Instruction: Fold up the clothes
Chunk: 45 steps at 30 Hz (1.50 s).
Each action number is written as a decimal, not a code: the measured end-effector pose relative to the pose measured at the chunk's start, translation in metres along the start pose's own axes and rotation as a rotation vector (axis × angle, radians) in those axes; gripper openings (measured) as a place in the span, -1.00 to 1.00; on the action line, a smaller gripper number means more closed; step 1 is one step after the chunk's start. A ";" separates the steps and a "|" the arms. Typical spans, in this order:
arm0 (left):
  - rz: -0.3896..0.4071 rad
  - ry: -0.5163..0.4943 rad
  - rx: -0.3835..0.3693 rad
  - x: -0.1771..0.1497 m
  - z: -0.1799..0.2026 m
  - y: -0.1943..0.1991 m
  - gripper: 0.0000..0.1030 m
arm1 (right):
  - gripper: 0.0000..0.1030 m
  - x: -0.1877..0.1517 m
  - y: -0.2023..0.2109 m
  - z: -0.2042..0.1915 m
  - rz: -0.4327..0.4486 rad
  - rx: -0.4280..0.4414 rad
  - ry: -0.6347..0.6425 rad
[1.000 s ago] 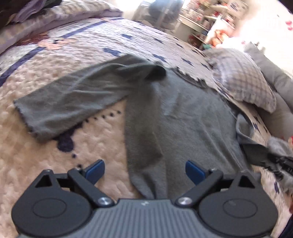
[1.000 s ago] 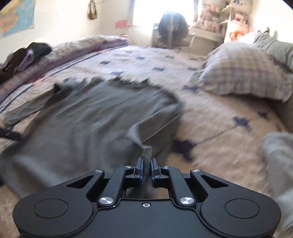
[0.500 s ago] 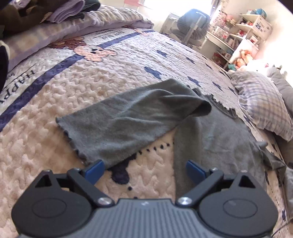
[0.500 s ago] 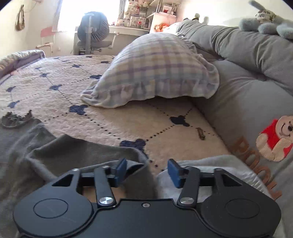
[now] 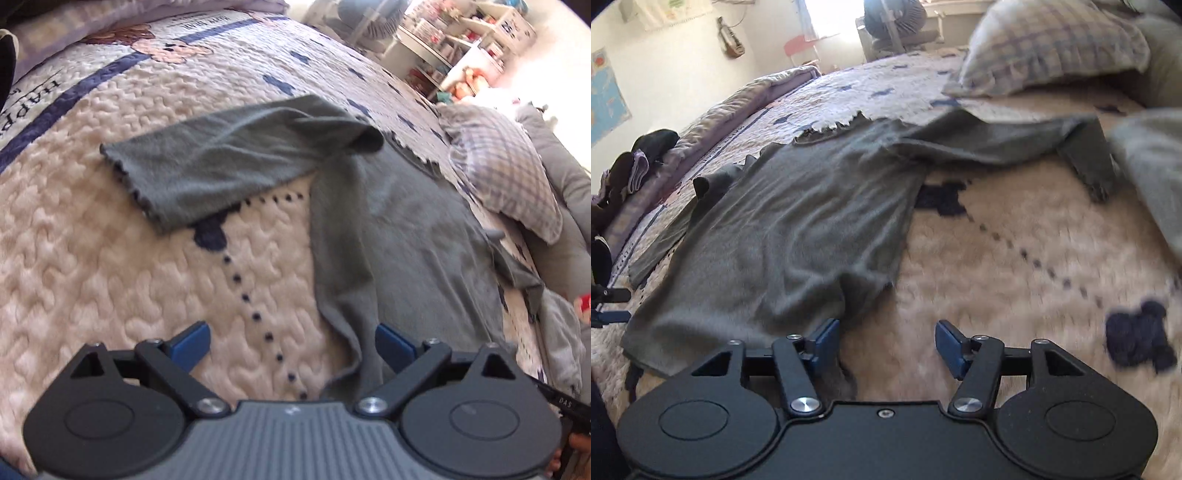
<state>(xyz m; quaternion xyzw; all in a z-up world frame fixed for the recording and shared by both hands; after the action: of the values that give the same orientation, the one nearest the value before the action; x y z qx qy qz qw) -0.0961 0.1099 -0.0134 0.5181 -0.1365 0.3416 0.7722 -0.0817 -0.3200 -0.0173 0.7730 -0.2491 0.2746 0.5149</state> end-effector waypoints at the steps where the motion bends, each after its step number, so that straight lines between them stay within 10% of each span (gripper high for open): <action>1: 0.001 -0.017 -0.004 -0.002 0.002 0.001 0.87 | 0.07 -0.005 0.005 0.002 0.000 0.025 -0.022; 10: 0.001 -0.131 -0.011 -0.021 0.020 -0.012 0.41 | -0.74 -0.028 0.005 -0.010 -0.058 0.120 -0.066; 15: -0.019 -0.068 -0.077 -0.020 0.023 -0.012 -0.89 | -0.88 -0.027 0.006 -0.009 -0.048 0.107 -0.100; 24: 0.008 -0.037 -0.151 -0.007 0.041 0.038 -0.91 | -0.88 0.008 0.081 -0.017 0.034 0.237 -0.120; 33: -0.059 -0.002 -0.066 -0.016 0.010 0.032 -0.91 | -0.84 -0.025 0.053 0.018 -0.135 0.053 -0.089; 39: 0.009 0.032 0.006 0.013 -0.007 0.016 0.10 | -0.31 -0.012 0.048 0.010 -0.097 0.038 -0.013; 45: 0.161 0.209 0.166 0.068 -0.058 0.007 0.43 | -0.16 0.018 0.051 0.042 -0.007 -0.089 -0.056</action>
<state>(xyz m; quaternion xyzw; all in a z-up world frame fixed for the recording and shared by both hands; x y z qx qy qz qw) -0.0597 0.1892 0.0052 0.5291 -0.0678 0.4644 0.7069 -0.0956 -0.3790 0.0153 0.7574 -0.2729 0.2397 0.5426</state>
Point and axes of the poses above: each gripper's, at about its wrist camera, not at the fingertips, and y roughly against the way its jaws point, z to its right, x to its top, the point moved 7 cm from there along -y, roughly the way its jaws point, and after that the axes turned 6 degrees about z, right-handed, at the moved point
